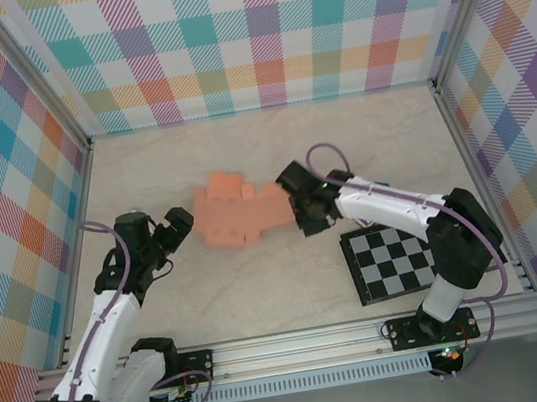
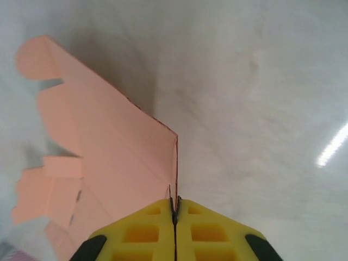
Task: Fold the paper box
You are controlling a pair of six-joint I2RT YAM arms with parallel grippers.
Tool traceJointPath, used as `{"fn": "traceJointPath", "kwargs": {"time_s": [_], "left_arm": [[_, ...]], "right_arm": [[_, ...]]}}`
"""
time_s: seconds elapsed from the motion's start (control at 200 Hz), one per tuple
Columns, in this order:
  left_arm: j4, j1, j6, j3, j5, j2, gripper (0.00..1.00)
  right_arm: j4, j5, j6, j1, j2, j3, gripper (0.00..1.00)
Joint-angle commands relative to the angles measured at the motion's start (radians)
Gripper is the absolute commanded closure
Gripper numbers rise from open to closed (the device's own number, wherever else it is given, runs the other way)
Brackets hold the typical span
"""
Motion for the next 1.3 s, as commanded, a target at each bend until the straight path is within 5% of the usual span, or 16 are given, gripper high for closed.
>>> {"fn": "traceJointPath", "kwargs": {"time_s": [0.0,0.035,0.085,0.34,0.475,0.605,0.785,0.99,1.295], "left_arm": [[-0.054,0.02,-0.043,-0.042,-0.015,-0.025,0.01],[-0.06,0.027,-0.045,-0.04,-0.012,-0.024,0.01],[-0.072,0.037,-0.037,-0.034,-0.008,-0.018,0.01],[-0.104,0.055,-0.006,-0.023,0.029,0.045,0.0],[-0.173,0.057,0.02,-0.02,-0.014,0.048,0.01],[-0.186,0.059,0.02,-0.025,-0.039,0.054,0.01],[-0.183,0.061,0.022,-0.014,-0.046,0.077,0.01],[-0.175,0.066,0.031,-0.02,-0.048,0.078,0.01],[-0.118,0.124,0.061,-0.019,0.009,0.225,0.03]], "right_arm": [[-0.051,0.078,0.228,0.098,-0.007,0.003,0.45],[-0.061,0.074,0.189,0.126,-0.019,0.006,0.28],[-0.08,0.063,0.114,0.156,-0.039,0.008,0.21],[-0.021,0.027,-0.84,0.047,-0.155,-0.098,0.18],[-0.019,0.047,-1.376,-0.041,-0.105,-0.013,0.15],[0.003,-0.251,-1.785,-0.144,0.054,0.124,0.15],[-0.083,-0.566,-1.927,-0.239,0.291,0.341,0.2],[-0.169,-0.642,-1.972,-0.267,0.496,0.532,0.22],[-0.093,-0.854,-1.877,-0.285,0.544,0.458,0.28]]}}
